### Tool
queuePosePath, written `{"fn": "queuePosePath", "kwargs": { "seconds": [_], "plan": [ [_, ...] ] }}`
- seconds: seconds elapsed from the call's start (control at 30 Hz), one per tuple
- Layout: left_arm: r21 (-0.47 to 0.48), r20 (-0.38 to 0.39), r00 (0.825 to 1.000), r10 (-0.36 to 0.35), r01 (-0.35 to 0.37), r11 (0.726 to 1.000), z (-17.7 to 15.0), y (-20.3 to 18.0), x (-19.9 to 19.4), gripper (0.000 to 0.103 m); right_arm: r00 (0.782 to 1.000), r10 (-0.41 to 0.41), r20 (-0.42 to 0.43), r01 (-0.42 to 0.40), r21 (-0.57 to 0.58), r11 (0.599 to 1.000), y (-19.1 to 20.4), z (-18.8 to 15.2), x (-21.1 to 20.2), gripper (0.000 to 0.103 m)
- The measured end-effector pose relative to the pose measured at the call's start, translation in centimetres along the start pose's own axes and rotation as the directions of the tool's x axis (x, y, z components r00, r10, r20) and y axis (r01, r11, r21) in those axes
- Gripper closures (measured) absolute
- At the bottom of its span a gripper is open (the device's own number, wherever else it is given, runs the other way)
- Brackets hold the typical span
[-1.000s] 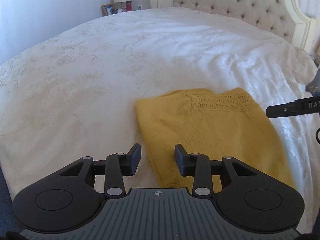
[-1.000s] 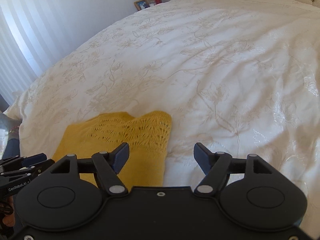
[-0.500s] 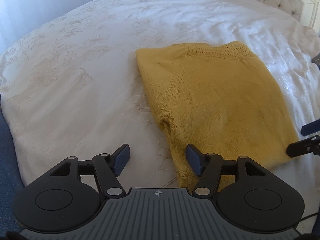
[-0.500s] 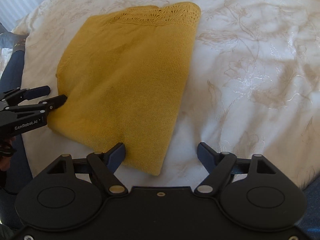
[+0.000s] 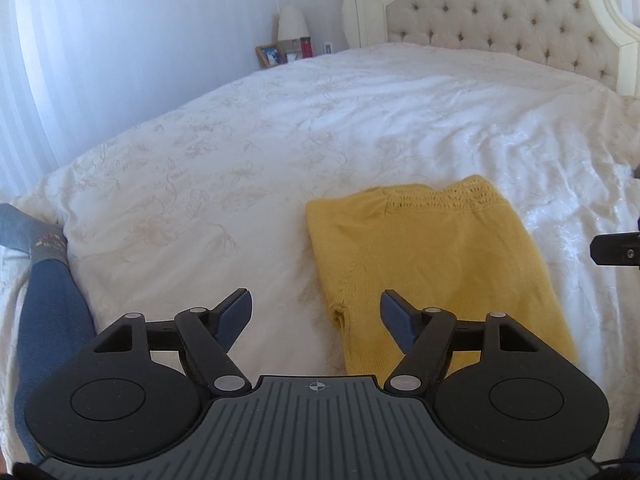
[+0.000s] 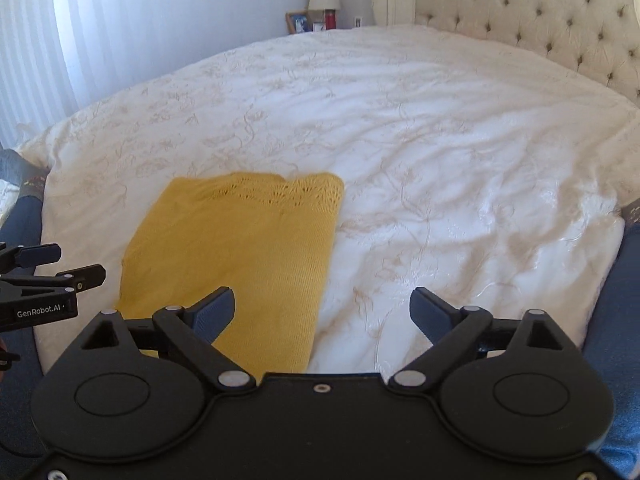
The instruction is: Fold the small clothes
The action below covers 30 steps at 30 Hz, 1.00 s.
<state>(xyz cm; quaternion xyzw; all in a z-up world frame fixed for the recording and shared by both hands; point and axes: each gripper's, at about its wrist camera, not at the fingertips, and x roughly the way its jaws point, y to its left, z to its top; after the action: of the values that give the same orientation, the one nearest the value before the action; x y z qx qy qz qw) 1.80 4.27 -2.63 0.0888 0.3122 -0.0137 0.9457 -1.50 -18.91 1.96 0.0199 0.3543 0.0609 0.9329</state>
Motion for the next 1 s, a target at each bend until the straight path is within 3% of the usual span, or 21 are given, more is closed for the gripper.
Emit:
{"fn": "queuePosePath", "kwargs": {
  "seconds": [0.1, 0.2, 0.33, 0.43, 0.5, 0.7, 1.0],
  "plan": [
    [0.022, 0.080, 0.995, 0.062, -0.064, 0.998, 0.6, -1.3, -1.5, 0.032, 1.000, -0.018, 0.015, 0.017, 0.033, 0.999, 0.2, 0.4, -0.2, 0.008],
    [0.023, 0.101, 0.995, -0.004, 0.001, 1.000, 1.1, -2.2, -2.6, 0.030, 0.998, -0.066, -0.009, 0.066, 0.082, 0.994, 0.2, 0.2, -0.1, 0.008],
    [-0.044, 0.019, 0.997, -0.075, 0.076, 0.996, 1.7, -2.2, -2.7, 0.029, 0.996, -0.050, -0.072, 0.053, 0.042, 0.998, 0.6, -0.1, -0.2, 0.007],
    [-0.096, -0.045, 0.993, -0.110, 0.106, 0.990, 1.9, -1.6, -1.9, 0.029, 0.998, -0.050, -0.050, 0.050, 0.013, 0.999, 1.0, -0.5, -1.0, 0.009],
    [-0.112, -0.077, 0.991, -0.106, 0.097, 0.989, 1.8, -1.4, -1.6, 0.029, 0.998, -0.047, -0.029, 0.047, 0.001, 0.999, 1.2, -0.7, -1.6, 0.009],
    [-0.102, -0.171, 0.982, -0.083, 0.066, 0.993, 1.2, -1.5, -0.9, 0.029, 0.997, 0.000, -0.072, 0.002, 0.016, 1.000, 1.3, -1.1, -1.2, 0.009],
    [-0.100, -0.263, 0.961, -0.080, 0.056, 0.993, 0.1, -1.5, 0.1, 0.029, 0.994, -0.004, -0.110, 0.010, 0.052, 0.999, 1.3, -1.8, -0.7, 0.009]
  ]
}}
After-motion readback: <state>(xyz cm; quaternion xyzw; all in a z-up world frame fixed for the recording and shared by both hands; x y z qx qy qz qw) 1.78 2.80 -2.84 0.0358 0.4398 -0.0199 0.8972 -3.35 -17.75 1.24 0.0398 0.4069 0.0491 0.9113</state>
